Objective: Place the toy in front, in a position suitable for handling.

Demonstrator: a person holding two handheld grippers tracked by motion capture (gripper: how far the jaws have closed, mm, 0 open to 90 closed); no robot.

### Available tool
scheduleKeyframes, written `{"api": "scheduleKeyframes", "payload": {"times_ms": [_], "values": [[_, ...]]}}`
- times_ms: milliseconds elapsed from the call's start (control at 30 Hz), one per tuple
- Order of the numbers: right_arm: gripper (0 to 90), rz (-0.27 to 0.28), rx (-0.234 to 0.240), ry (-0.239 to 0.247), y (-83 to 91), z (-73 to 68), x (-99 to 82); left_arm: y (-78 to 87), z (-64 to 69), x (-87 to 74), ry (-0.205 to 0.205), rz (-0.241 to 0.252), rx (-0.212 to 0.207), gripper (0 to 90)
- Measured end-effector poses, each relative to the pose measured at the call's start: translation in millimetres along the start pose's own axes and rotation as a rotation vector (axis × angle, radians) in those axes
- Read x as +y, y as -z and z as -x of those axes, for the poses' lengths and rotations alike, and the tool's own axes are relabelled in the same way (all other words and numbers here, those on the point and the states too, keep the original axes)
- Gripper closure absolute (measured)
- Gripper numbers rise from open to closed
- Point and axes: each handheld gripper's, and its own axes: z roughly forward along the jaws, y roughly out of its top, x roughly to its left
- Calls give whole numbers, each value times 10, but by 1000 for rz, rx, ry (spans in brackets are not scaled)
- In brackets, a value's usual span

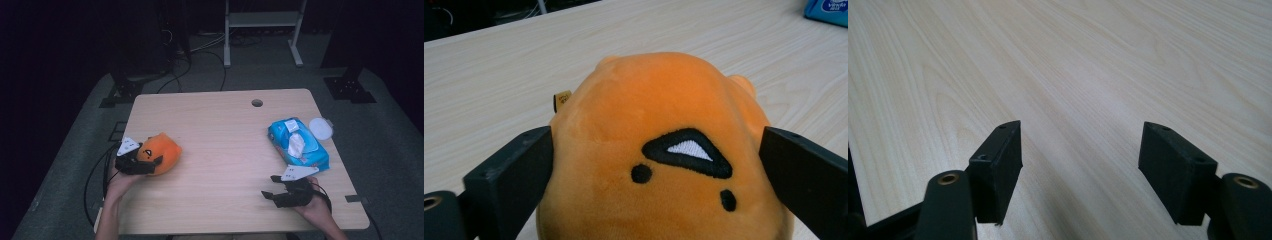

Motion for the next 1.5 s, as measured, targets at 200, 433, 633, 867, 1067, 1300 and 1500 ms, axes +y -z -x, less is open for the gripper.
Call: {"api": "scheduleKeyframes", "payload": {"times_ms": [200, 433, 633, 867, 1067, 1300, 1500], "values": [[336, 2, -1, 10, 7, -15, 7, 9, 56, 13, -33, -22, 14, 127], [341, 6, 0, 20, 8, -21, 15, 36, 95, 66, -29, -50, 42, 281], [351, 13, -1, 17, 32, -18, 14, 87, 119, 120, -23, -23, 33, 353], [360, 18, -6, 20, 43, -6, 21, 189, 217, 244, 13, 58, -40, 365], [361, 30, -16, 3, 77, 34, 13, 188, 504, 439, -19, 119, -148, 363], [361, 52, -30, -18, 138, 91, 0, 9, 967, 577, -102, 114, -265, 361], [361, 65, -38, -32, 171, 121, -10, -147, 1278, 587, -134, 103, -341, 360]]}}
